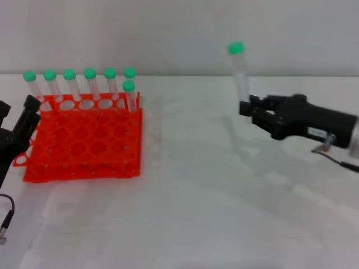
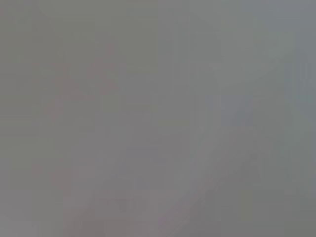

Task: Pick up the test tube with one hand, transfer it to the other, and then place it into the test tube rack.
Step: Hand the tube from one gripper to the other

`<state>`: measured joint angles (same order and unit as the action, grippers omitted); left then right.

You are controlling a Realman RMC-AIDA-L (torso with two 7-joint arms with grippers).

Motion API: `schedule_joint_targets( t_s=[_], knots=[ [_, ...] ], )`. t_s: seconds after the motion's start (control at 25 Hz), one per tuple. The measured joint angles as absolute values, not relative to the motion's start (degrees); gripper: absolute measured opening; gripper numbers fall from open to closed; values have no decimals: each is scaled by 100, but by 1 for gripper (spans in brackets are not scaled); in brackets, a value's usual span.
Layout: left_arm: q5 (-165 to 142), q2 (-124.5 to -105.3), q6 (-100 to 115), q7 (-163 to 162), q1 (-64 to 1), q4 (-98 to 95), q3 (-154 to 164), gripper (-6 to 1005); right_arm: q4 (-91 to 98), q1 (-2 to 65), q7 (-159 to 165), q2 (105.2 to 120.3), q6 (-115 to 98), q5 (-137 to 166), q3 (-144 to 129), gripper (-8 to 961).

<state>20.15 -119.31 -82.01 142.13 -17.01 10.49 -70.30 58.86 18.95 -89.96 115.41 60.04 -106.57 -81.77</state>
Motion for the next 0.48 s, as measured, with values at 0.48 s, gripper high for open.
schedule_joint_targets(
  t_s=[0.48],
  knots=[
    [707, -11927, -8558, 13919, -1990, 1154, -6985, 832, 2022, 2216, -14911, 11616, 8072, -13688, -8144, 187]
  ],
)
